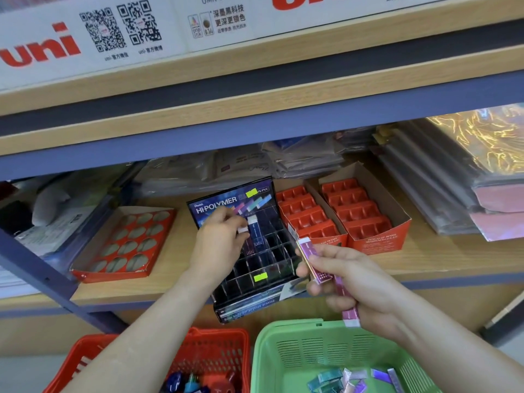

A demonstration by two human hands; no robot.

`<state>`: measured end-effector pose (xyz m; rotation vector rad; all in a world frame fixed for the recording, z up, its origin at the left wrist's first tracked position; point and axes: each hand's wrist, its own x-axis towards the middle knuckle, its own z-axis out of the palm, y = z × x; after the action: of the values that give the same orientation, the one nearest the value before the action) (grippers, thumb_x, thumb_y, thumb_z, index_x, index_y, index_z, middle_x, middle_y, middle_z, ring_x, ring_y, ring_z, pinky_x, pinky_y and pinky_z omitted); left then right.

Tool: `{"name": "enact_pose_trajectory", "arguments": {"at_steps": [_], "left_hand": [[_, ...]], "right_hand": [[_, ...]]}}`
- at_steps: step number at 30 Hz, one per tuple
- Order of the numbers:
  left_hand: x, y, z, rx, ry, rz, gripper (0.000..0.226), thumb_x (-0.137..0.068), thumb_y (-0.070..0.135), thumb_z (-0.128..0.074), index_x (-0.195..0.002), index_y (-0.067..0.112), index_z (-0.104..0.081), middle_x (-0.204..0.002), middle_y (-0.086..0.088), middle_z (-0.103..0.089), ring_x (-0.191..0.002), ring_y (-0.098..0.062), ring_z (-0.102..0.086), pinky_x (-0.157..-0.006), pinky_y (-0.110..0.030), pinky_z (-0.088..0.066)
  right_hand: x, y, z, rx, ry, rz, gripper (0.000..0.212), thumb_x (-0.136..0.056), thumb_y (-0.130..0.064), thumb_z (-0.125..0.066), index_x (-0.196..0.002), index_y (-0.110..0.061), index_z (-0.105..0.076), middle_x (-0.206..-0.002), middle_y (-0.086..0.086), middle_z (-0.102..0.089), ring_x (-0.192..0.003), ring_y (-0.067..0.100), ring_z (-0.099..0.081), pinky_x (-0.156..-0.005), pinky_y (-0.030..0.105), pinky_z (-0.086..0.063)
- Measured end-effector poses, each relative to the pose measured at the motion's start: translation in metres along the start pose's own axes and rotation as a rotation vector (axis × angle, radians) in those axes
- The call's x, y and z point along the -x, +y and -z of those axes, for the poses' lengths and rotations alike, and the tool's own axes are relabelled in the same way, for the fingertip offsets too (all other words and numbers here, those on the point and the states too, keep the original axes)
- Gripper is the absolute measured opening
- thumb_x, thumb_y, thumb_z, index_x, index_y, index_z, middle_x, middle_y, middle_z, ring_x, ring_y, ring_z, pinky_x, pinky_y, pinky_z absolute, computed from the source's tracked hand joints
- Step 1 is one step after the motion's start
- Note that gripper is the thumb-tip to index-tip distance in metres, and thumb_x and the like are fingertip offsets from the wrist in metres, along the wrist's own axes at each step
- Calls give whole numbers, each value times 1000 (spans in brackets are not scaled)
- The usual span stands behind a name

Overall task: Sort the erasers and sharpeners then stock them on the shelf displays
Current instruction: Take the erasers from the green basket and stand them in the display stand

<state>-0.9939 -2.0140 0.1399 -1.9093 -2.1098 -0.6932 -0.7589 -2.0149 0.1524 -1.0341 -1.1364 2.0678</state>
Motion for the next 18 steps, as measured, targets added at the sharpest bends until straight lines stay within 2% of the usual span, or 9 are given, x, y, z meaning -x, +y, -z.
{"name": "enact_pose_trajectory", "arguments": {"at_steps": [2,4,6,8,10,13,15,18], "left_hand": [[-1,3,1,2,-1,24,18,-78,14,-77,-95,11,-71,-100,-3,-60,-85,-23,-60,-70,-26,-44],[1,14,7,82,29,93,14,-85,19,-70,-98,15,-70,-99,4,-62,-80,-12,-55,-69,-21,-39],[8,35,21,367,-37,225,9,-90,26,-63,-91,20,-71,-84,12,-66,-69,-5,-55,-64,-17,-42],[20,58,32,782,-213,357,15,-91,28,-62,-84,20,-73,-69,8,-68,-59,-6,-57,-59,-20,-49],[31,74,39,975,-293,427,7,-87,21,-68,-85,17,-73,-67,2,-69,-56,-9,-58,-56,-22,-50],[42,76,41,1148,-300,558,7,-81,10,-74,-88,10,-73,-73,-9,-72,-62,-14,-62,-60,-23,-52],[44,70,43,1206,-300,586,8,-80,8,-74,-88,7,-73,-78,-13,-73,-68,-17,-66,-64,-23,-53],[36,53,53,1151,-100,600,8,-80,4,-73,-88,6,-72,-78,-13,-73,-70,-21,-69,-65,-26,-55]], "right_hand": [[1,0,-1,21,-24,20,10,-96,-8,-55,-104,-6,-61,-81,8,-68,-49,10,-55,-31,13,-21],[1,0,-1,68,-24,43,6,-94,-12,-58,-98,-8,-60,-72,4,-66,-45,7,-52,-32,13,-21],[3,1,-2,123,-21,65,7,-93,-16,-60,-97,-10,-60,-68,2,-65,-43,6,-50,-33,14,-22],[3,1,-4,152,-25,84,11,-92,-18,-62,-101,-11,-62,-72,3,-66,-43,8,-47,-35,14,-23],[4,2,-6,178,-31,92,14,-92,-19,-63,-103,-12,-63,-73,4,-66,-42,9,-44,-37,14,-26],[6,3,-10,231,-34,92,14,-92,-25,-63,-100,-14,-63,-74,5,-66,-43,9,-42,-38,15,-26],[6,3,-10,266,-13,63,14,-96,-27,-57,-96,-15,-64,-78,5,-68,-44,8,-42,-37,15,-25],[4,4,-7,200,47,30,14,-100,-17,-49,-96,-11,-60,-79,6,-68,-44,11,-43,-33,14,-21]]}}
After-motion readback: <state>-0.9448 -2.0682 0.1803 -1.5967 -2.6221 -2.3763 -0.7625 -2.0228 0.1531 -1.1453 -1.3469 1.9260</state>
